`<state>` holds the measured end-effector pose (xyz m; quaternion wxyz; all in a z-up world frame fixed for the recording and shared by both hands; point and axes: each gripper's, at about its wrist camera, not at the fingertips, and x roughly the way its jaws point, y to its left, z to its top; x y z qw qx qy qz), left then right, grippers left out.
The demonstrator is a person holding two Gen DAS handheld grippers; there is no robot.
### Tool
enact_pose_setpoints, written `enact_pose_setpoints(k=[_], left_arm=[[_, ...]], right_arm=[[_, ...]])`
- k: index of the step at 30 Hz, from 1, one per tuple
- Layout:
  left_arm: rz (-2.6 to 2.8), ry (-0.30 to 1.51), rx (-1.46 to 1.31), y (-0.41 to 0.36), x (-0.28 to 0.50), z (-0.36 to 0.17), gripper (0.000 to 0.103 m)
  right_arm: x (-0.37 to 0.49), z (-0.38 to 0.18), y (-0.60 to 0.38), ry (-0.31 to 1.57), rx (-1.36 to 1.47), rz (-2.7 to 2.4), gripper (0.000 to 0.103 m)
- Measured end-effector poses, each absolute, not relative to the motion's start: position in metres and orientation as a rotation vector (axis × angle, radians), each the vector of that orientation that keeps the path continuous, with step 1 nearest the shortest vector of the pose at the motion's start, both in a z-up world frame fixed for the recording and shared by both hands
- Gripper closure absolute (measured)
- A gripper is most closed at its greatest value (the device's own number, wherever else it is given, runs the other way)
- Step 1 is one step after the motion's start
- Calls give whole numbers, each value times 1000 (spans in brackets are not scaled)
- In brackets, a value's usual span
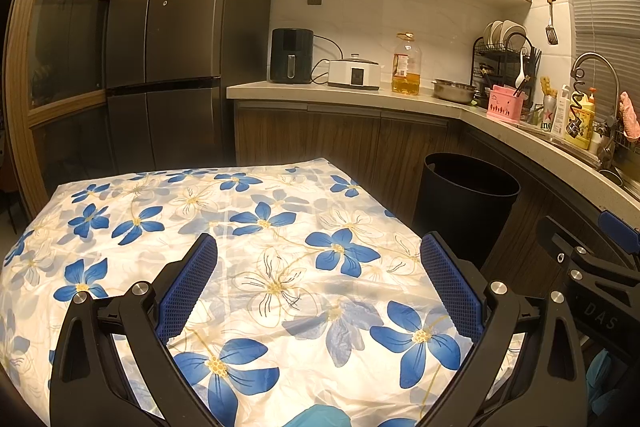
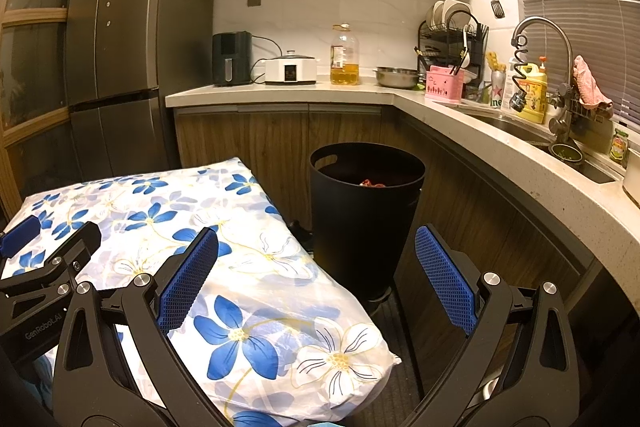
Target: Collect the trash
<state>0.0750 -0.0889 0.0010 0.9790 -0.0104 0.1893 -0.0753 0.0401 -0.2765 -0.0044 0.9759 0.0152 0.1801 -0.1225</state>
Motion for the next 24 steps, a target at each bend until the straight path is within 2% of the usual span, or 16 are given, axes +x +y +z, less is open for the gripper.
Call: enact_pose_setpoints(k=[24], left_arm=[[-168,374,4,-93,72,-4,7]], right_arm=[[40,-7,-278,366,33,-249,6]])
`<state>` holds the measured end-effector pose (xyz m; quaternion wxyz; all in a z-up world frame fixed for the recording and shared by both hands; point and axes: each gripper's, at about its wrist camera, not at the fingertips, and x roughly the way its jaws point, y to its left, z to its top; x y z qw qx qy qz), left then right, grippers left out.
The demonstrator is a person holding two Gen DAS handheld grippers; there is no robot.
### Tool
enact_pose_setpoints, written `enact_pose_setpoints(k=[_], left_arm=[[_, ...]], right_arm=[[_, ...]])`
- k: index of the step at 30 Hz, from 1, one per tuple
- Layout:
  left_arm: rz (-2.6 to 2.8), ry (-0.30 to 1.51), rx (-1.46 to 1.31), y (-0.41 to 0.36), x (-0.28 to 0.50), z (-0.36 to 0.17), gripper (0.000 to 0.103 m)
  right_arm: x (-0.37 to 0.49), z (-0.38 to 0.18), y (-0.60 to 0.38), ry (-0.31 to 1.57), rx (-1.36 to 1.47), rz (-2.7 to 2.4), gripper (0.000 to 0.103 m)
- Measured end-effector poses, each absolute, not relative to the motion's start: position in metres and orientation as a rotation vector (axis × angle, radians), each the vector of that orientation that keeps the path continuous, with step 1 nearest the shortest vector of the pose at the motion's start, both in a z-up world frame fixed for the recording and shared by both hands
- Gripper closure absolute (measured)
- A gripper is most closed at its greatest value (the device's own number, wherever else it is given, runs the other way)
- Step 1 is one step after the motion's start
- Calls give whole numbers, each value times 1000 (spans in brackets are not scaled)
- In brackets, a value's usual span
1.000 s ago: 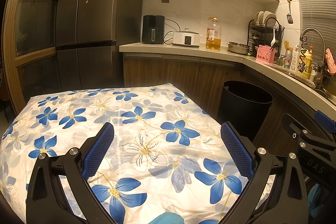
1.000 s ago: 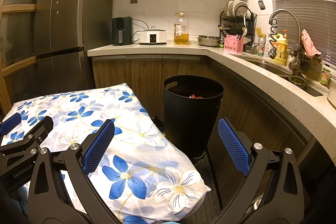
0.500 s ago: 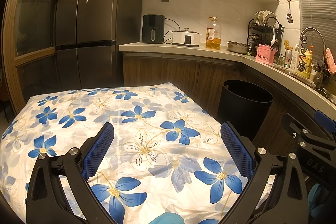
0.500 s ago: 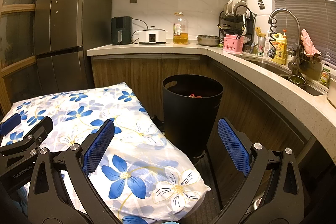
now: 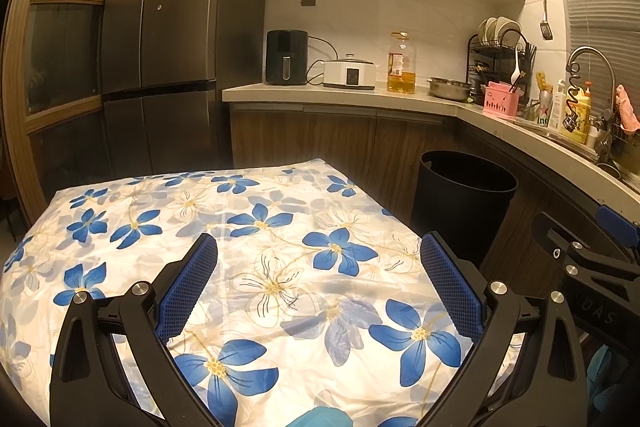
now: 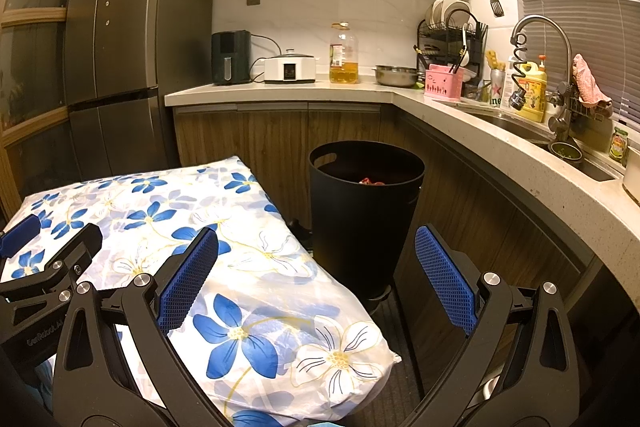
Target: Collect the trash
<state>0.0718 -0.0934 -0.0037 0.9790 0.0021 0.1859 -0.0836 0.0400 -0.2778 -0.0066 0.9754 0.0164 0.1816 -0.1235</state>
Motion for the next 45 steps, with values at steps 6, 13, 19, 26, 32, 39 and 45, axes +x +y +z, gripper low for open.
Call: enact_pose_setpoints(k=[6,13,19,26,32,39,45], left_arm=[[-169,386,21,-95,74,-5,24],[-172,386,34,-97,73,-4,26],[-179,386,34,-97,73,-4,26],[-182,388,37,-97,73,-4,26],[-179,394,39,-97,73,-4,25],[-180,391,45,-97,73,-4,20],[-179,384,62,-99,72,-3,13]], right_arm=[[40,-6,-279,366,33,-248,6],[38,-9,-280,368,35,-249,6],[38,-8,-280,367,35,-249,6],[38,-8,-280,367,36,-249,5],[38,-8,-280,367,36,-248,5],[36,-9,-280,367,40,-250,6],[36,-9,-281,368,41,-250,5]])
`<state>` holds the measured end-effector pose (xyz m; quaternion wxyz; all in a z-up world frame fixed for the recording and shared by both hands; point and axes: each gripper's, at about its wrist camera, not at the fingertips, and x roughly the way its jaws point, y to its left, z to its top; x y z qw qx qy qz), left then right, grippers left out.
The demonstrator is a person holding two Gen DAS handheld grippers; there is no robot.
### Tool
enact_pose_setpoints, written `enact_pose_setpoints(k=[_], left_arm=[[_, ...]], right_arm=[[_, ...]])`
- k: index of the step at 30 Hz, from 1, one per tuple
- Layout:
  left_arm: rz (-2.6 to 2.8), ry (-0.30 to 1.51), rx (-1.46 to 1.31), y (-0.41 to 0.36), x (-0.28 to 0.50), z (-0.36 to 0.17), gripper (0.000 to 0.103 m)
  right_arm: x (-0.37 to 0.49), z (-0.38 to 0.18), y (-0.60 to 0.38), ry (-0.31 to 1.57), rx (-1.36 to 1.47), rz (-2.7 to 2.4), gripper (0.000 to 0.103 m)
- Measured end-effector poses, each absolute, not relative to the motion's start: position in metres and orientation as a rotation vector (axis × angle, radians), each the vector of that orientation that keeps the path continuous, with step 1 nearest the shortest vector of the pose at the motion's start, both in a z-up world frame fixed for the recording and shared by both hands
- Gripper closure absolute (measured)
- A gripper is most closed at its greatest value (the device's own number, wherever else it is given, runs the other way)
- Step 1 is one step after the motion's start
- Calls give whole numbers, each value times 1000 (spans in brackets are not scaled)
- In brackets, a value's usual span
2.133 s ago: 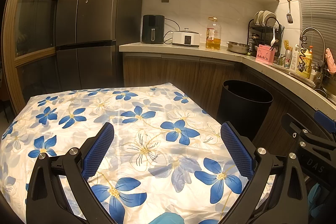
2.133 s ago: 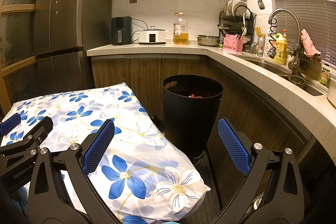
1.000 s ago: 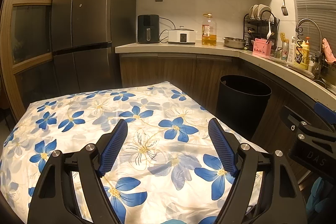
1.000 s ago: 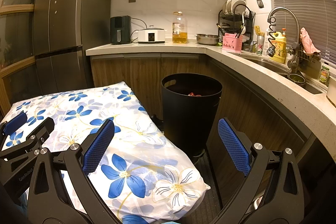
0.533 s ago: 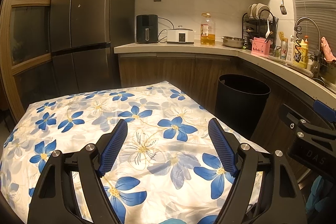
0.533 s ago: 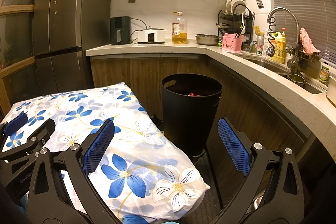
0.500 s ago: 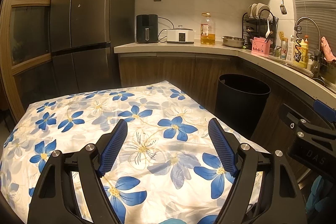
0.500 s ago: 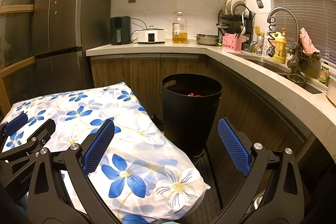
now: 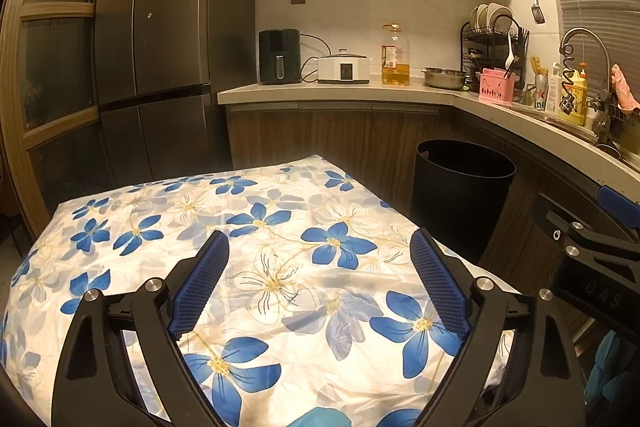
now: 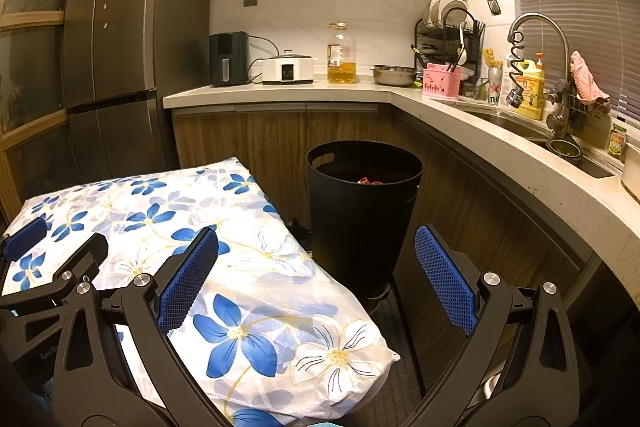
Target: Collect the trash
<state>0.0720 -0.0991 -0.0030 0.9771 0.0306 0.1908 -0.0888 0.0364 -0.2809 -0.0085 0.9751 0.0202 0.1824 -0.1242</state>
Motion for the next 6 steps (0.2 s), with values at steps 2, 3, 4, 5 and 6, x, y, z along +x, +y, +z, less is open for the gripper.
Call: enact_pose_setpoints(k=[2,3,4,5,6], left_arm=[[-177,379,60,-99,71,-2,6],[-174,375,59,-99,71,-2,6],[-173,374,59,-99,71,-1,6],[-173,374,59,-99,71,-1,6],[-169,374,55,-98,71,-1,6]], right_arm=[[37,-8,-280,367,39,-254,5],[36,-7,-280,366,40,-254,5],[36,-7,-280,365,41,-255,5],[35,-7,-280,366,41,-254,5],[35,-7,-280,366,41,-254,5]])
